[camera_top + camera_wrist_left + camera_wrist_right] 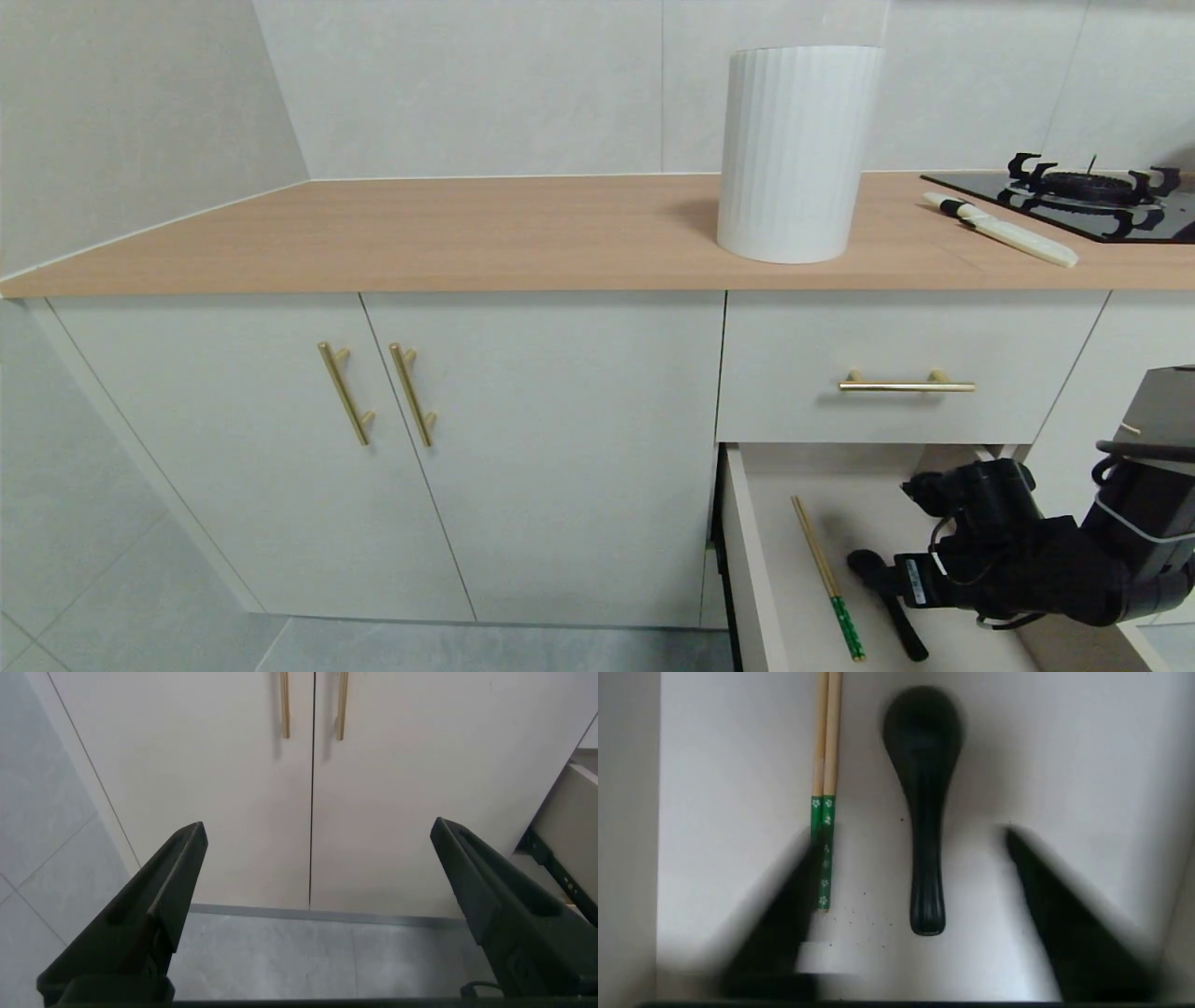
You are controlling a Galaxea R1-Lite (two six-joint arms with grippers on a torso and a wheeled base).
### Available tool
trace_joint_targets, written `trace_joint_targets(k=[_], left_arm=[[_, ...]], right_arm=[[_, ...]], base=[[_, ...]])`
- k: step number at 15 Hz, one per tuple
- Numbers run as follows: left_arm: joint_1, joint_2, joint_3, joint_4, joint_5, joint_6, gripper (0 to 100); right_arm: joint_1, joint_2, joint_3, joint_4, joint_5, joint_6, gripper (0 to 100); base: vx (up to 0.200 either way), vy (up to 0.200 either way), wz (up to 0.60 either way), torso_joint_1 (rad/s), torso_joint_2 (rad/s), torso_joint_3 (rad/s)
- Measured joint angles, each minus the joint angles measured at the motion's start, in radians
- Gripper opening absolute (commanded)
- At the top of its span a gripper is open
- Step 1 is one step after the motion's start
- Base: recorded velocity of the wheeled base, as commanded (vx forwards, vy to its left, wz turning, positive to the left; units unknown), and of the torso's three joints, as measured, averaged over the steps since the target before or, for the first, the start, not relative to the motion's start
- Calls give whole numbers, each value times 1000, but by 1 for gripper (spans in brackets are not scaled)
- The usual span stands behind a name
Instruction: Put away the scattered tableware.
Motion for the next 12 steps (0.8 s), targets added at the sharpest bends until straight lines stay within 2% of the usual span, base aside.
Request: trace_joint_targets(k=[8, 10, 12], left_arm=[[0, 0, 0, 0, 0, 0, 100], [0, 0, 0, 0, 0, 0, 100], [0, 0, 0, 0, 0, -1, 100]], right_arm=[[0, -86, 18, 17, -15, -2, 100], [3, -171, 24, 80, -16, -3, 100], [9, -282, 15, 206, -11, -3, 100]], base=[[0, 0, 0, 0, 0, 0], [0, 0, 0, 0, 0, 0], [0, 0, 0, 0, 0, 0]])
